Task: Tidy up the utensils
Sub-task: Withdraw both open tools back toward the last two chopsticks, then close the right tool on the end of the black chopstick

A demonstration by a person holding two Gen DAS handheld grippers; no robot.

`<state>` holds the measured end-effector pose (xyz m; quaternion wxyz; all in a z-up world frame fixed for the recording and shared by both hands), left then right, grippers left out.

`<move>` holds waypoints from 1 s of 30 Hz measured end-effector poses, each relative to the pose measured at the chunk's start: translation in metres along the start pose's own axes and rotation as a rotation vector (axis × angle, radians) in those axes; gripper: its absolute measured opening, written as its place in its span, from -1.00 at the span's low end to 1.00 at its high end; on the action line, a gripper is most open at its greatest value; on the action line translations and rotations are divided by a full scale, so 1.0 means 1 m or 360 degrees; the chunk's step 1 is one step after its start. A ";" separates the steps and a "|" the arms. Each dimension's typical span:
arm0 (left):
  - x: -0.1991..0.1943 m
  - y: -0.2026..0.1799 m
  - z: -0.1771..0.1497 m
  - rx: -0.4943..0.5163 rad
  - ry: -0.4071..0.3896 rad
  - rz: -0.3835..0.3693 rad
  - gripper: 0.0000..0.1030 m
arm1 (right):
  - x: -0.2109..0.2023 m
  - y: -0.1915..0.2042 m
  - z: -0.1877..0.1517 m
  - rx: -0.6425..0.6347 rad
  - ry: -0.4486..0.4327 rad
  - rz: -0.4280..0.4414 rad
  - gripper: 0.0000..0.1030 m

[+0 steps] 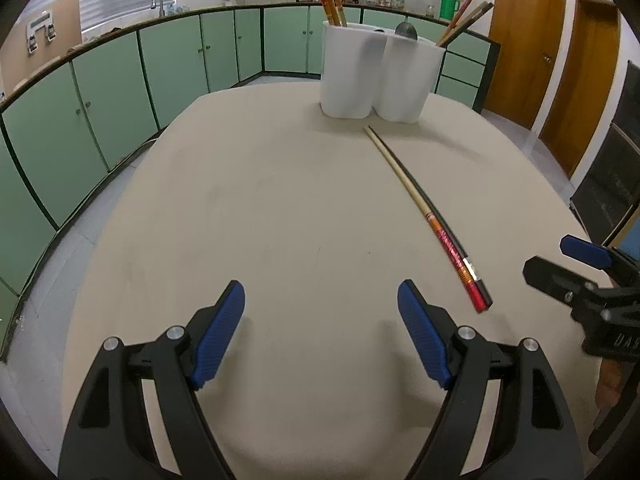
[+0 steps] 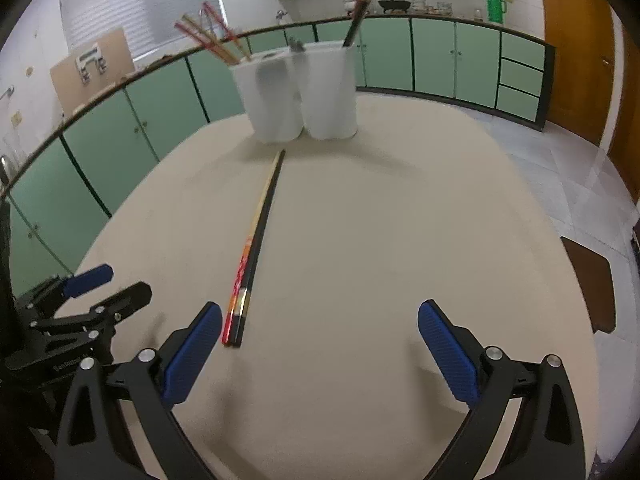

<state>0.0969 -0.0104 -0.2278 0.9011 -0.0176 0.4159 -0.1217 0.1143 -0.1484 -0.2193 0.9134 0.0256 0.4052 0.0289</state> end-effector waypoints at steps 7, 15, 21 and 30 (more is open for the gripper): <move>0.005 -0.003 -0.005 0.0007 0.0016 0.0014 0.49 | 0.008 0.016 -0.014 -0.0109 0.0059 -0.0019 0.58; 0.005 -0.004 -0.004 -0.0001 0.0017 0.0011 0.49 | 0.014 0.029 -0.014 -0.0182 0.0073 -0.0034 0.48; 0.006 -0.006 -0.005 -0.0009 0.0017 0.0011 0.49 | 0.013 0.015 -0.014 -0.0158 0.0078 -0.0125 0.43; 0.006 -0.008 -0.005 -0.0011 0.0014 0.0011 0.49 | 0.004 0.033 -0.022 -0.0235 0.0062 -0.0015 -0.13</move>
Point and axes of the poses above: each gripper's, at about its wrist camera, not at the fingertips, and x roughly the way its jaws point, y to its left, z to its top, the point moved 7 cm from there along x, roughly the way its jaws point, and after that the axes turned 7 degrees about -z, right-handed, at the moved point
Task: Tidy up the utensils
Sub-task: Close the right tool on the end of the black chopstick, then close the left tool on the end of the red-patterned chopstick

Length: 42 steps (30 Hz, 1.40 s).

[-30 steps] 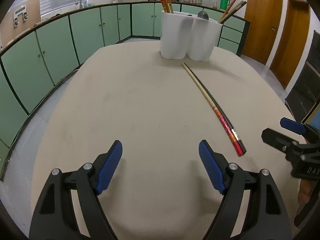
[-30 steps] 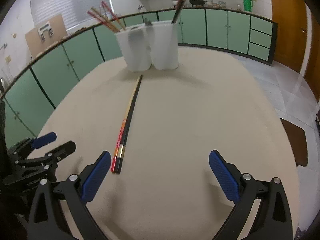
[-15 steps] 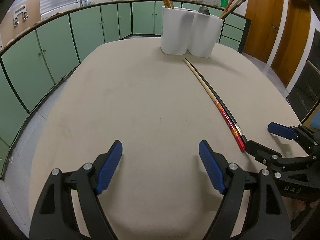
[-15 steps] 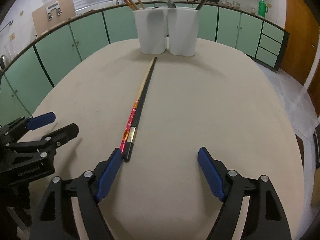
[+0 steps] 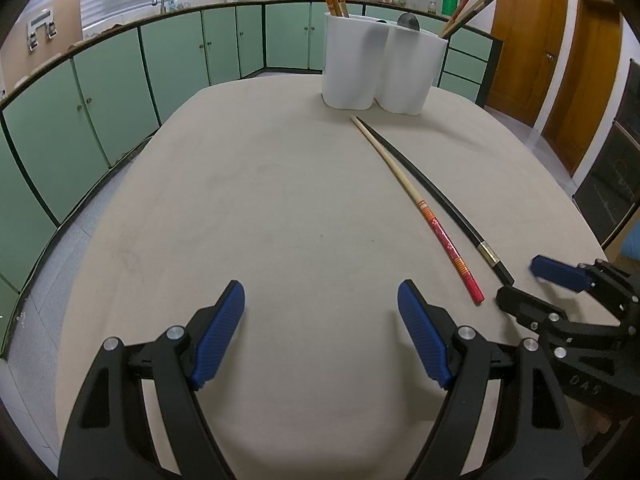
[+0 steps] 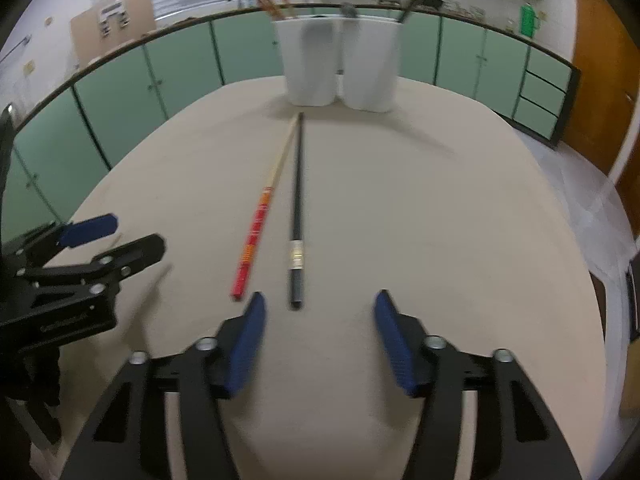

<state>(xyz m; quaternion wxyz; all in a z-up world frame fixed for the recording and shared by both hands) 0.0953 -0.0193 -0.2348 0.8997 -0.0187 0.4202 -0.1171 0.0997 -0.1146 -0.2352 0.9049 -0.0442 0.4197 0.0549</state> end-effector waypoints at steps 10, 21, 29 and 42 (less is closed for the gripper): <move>-0.001 -0.005 0.000 -0.0006 0.0002 -0.0013 0.49 | 0.003 0.007 0.004 -0.0024 -0.0004 0.0065 -0.88; -0.003 -0.041 0.005 0.0028 -0.0004 -0.0134 0.49 | -0.016 -0.025 -0.008 0.0148 -0.0031 0.0028 -0.88; 0.015 -0.071 -0.001 0.0052 0.0064 -0.0147 0.28 | -0.020 -0.057 -0.016 0.0263 -0.0021 -0.0015 -0.88; 0.028 -0.085 0.000 0.0104 0.0094 -0.0041 -0.63 | -0.017 -0.063 -0.015 0.0305 -0.0030 0.0013 -0.88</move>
Point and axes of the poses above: each gripper's, at about its wrist camera, not at the fingertips, and x roughly the way its jaws point, y to its left, z to its top, the point moved 7 cm from there along x, roughly the way its jaws point, and after that the axes turned 7 degrees about -z, right-handed, at the moved point
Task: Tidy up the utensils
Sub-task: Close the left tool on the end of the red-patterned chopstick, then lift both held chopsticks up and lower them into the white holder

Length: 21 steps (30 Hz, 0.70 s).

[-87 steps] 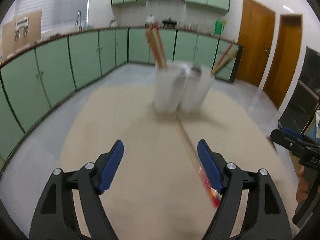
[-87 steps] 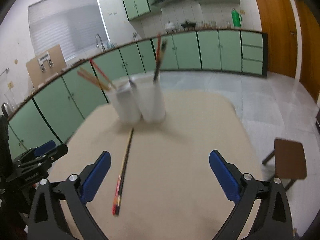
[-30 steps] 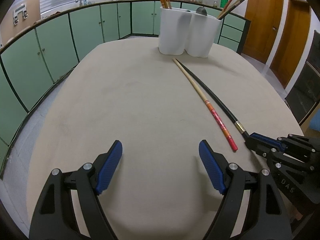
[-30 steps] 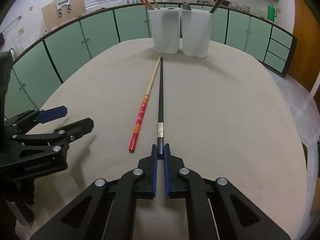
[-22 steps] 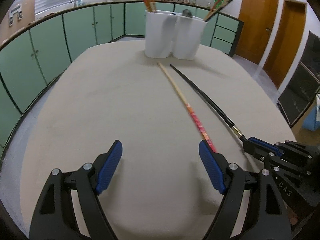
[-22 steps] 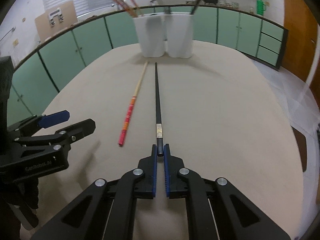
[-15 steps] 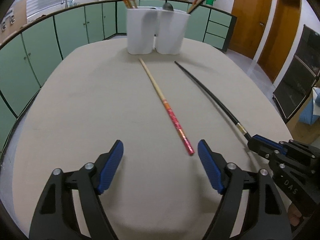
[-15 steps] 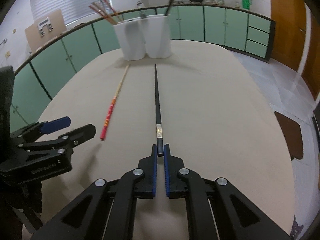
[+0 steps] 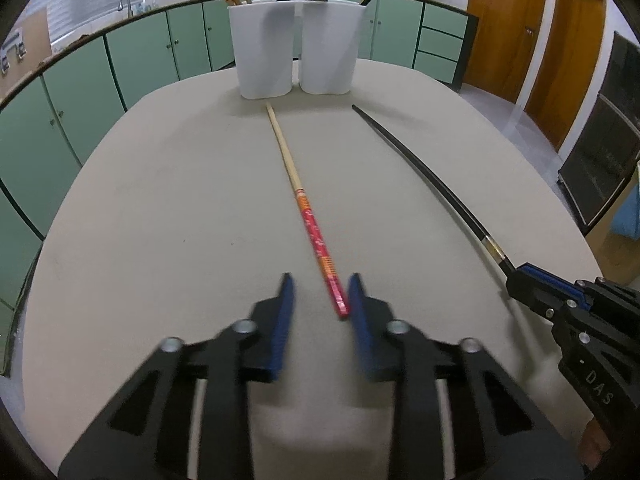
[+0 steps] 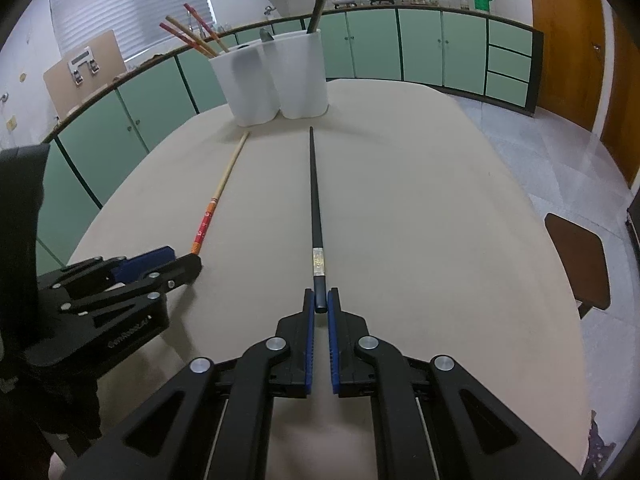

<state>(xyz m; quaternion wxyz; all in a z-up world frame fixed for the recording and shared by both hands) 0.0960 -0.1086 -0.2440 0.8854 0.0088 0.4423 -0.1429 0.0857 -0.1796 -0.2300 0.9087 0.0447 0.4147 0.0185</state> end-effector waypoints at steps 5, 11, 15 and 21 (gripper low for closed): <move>-0.001 0.002 0.000 -0.0033 -0.0013 0.0017 -0.90 | -0.001 -0.001 0.000 0.0002 -0.0002 0.0000 -0.88; -0.005 0.003 0.000 -0.0074 -0.0022 -0.0001 -0.90 | -0.003 -0.002 0.001 0.0004 -0.0011 0.0001 -0.88; -0.010 0.004 0.001 -0.0079 -0.0041 -0.0011 -0.90 | -0.008 -0.002 0.003 -0.0007 -0.0037 -0.0004 -0.88; -0.029 0.005 0.010 -0.0061 -0.0111 -0.0014 -0.91 | -0.018 -0.003 0.012 -0.0003 -0.0083 0.0003 -0.88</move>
Point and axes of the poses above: each gripper's, at about its wrist camera, not at the fingertips, and x roughly the way its jaws point, y to its left, z to its top, the point moved 7 cm from there along x, roughly the way its jaws point, and after that the axes turned 7 degrees about -z, right-handed, at the moved point
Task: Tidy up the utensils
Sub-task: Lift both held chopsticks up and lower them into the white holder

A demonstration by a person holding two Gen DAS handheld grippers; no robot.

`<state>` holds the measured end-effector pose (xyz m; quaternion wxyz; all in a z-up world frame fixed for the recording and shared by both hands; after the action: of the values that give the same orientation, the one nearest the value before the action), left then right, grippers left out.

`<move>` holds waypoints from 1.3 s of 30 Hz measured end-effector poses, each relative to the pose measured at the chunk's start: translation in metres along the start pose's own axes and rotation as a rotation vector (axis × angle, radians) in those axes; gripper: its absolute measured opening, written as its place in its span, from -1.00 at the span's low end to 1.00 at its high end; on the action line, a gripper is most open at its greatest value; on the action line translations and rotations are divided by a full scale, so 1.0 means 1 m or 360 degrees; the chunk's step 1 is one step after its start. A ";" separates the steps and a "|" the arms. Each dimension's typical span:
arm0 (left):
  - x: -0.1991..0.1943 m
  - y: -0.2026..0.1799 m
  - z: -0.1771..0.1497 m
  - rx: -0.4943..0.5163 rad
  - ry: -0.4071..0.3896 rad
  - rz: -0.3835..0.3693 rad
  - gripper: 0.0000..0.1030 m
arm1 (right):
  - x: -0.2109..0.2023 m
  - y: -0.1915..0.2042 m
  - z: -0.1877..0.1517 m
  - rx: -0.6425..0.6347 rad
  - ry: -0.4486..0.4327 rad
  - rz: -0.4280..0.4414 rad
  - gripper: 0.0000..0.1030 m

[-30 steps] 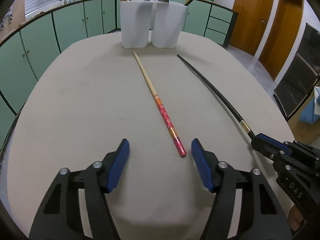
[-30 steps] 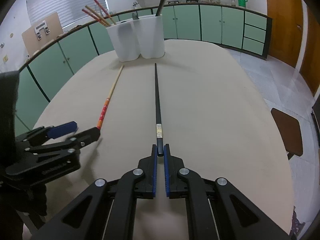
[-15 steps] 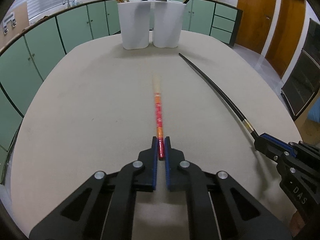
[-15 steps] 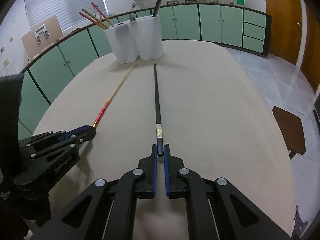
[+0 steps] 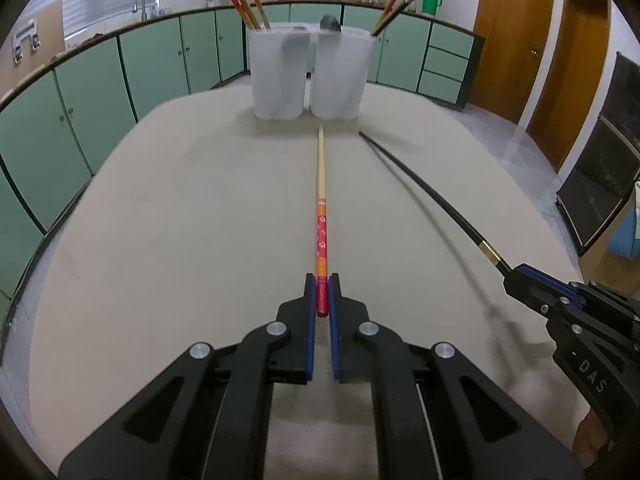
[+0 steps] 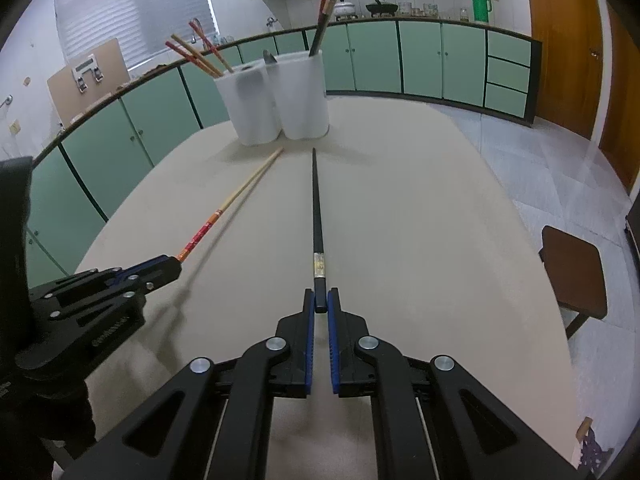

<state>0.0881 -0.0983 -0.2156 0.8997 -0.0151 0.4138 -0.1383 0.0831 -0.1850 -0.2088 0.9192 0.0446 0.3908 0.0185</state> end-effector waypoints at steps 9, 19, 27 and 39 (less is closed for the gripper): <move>-0.036 0.001 0.020 0.0022 -0.0142 0.0007 -0.91 | -0.018 0.001 0.019 -0.0005 -0.0089 0.0012 -0.88; -0.071 0.001 0.052 0.0050 -0.0307 -0.0003 -0.91 | -0.042 0.002 0.050 -0.0024 -0.0216 0.0023 -0.88; -0.101 -0.001 0.082 0.0096 -0.0439 -0.0019 -0.91 | -0.062 0.004 0.088 -0.0049 -0.0325 0.0054 -0.88; -0.125 -0.005 0.119 0.0151 -0.0552 -0.0072 -0.91 | -0.087 0.015 0.144 -0.0099 -0.0411 0.0152 -0.88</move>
<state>0.0986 -0.0804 -0.0439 0.9539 -0.0056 0.2451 -0.1734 0.1259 -0.1854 -0.0456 0.9608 0.0368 0.2660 0.0685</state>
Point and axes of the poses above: each gripper's, at about its wrist camera, not at the fingertips, and x roughly the way its jaws point, y to its left, z to its top, the point moved 7 cm from there along x, roughly the way its jaws point, and after that the axes turned 7 degrees about -z, right-handed, at the moved point
